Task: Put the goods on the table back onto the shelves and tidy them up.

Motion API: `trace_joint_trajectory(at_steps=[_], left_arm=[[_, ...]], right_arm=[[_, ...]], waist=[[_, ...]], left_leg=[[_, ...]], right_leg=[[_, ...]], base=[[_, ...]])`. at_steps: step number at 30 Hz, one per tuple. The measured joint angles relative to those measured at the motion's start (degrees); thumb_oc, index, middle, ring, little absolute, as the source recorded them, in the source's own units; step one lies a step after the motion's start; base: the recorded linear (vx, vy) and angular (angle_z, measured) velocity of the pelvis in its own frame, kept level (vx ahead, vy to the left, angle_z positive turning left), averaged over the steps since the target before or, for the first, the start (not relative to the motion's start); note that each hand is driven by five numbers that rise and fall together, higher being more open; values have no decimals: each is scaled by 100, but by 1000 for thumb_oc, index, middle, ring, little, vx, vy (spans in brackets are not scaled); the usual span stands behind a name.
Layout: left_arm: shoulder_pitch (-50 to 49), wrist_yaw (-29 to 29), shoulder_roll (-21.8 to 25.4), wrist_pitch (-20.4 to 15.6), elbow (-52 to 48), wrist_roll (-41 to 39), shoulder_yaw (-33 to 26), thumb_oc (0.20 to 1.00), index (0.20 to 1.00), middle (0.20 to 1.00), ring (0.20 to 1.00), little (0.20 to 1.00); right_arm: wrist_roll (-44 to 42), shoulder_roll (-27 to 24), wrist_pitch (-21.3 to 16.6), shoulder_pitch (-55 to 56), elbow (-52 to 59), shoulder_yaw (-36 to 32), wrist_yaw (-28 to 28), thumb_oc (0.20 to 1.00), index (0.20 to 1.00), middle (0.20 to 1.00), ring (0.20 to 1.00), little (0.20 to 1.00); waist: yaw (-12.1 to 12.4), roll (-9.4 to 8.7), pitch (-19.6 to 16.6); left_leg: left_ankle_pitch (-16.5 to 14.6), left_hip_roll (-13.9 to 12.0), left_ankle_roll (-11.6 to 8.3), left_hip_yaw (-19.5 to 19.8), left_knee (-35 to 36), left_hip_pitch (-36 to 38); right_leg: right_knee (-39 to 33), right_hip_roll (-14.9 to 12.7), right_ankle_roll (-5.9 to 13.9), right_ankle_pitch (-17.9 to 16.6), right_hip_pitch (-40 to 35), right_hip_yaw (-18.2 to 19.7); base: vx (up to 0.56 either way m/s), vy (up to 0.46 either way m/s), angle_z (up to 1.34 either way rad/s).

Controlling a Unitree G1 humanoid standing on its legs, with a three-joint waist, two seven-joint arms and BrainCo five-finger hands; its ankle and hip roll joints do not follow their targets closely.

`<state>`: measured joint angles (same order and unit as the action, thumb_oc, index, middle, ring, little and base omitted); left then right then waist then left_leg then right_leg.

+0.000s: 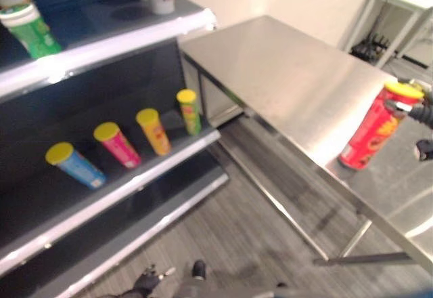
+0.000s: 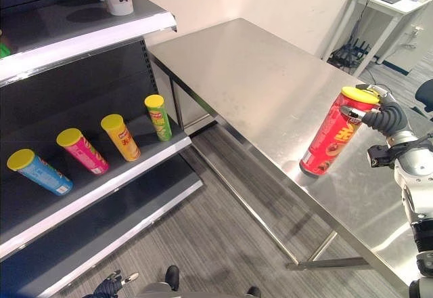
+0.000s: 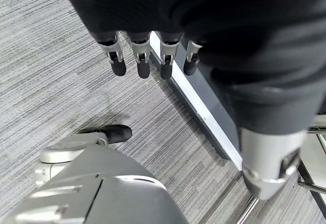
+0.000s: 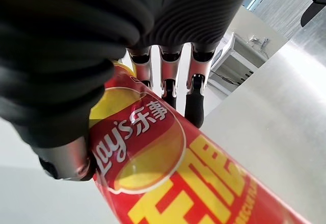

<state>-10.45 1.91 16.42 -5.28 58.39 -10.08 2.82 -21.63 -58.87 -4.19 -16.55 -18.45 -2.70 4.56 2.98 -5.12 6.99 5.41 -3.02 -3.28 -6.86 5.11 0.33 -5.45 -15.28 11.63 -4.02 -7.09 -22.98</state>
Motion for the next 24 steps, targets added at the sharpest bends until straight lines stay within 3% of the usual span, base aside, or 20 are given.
trace_joint_trajectory(at_steps=[5,7,15,18,20,22,23,24], left_arm=[[4,-4,2,2,-16,-2,-43,1000,1000,1000,1000,1000],[-14,-36,10,7,-61,-3,-120,1000,1000,1000,1000,1000],[-65,-115,-12,-19,-167,-5,-178,1000,1000,1000,1000,1000],[-64,-160,-143,-57,-230,-83,-337,1000,1000,1000,1000,1000],[-28,-199,-291,-73,-159,-257,-325,1000,1000,1000,1000,1000],[-41,-203,-340,-60,-90,-280,-330,1000,1000,1000,1000,1000],[-69,-215,-338,-36,13,-289,-357,1000,1000,1000,1000,1000],[-85,-227,-337,0,139,-317,-365,1000,1000,1000,1000,1000]], right_arm=[[-159,258,-18,18,484,-98,-35,200,200,200,200,200],[-169,696,-50,69,1078,-320,-171,200,200,200,200,200],[251,837,-298,31,2105,-221,-227,200,200,200,200,200],[505,825,-397,-63,2358,-192,-262,200,200,200,200,200],[620,700,-513,-154,2484,-194,-293,200,200,200,200,200],[728,682,-523,-165,2518,-193,-328,200,200,200,200,200],[825,675,-522,-152,2583,-189,-328,200,200,200,200,200],[832,694,-521,-152,2610,-190,-332,200,200,200,200,200]], waist=[[-1,33,32],[36,69,54],[442,169,75],[730,346,162],[864,624,274],[951,650,297],[982,552,327],[1021,467,332]], left_leg=[[-2,-11,-2,1,1,71],[3,-46,-12,4,1,79],[123,-185,-159,442,-62,10],[255,-299,-309,815,-171,-249],[364,-404,-444,1015,-98,-531],[113,-521,-342,683,-115,-714],[0,-547,-331,262,-129,-709],[-3,-570,-341,119,-147,-662]], right_leg=[[-1,10,-11,10,-69,2],[-2,47,-11,21,-80,0],[24,294,-120,134,-350,-401],[-6,490,-125,267,-396,-771],[19,645,-268,366,-403,-1123],[25,623,-402,291,-374,-1370],[9,431,-438,276,-318,-1487],[65,255,-445,226,-273,-1529]], base=[[-26,-47,0],[-38,-94,2],[-84,-135,28],[-207,-105,61],[-126,69,92],[-122,162,71],[-133,364,45],[-84,290,33]])
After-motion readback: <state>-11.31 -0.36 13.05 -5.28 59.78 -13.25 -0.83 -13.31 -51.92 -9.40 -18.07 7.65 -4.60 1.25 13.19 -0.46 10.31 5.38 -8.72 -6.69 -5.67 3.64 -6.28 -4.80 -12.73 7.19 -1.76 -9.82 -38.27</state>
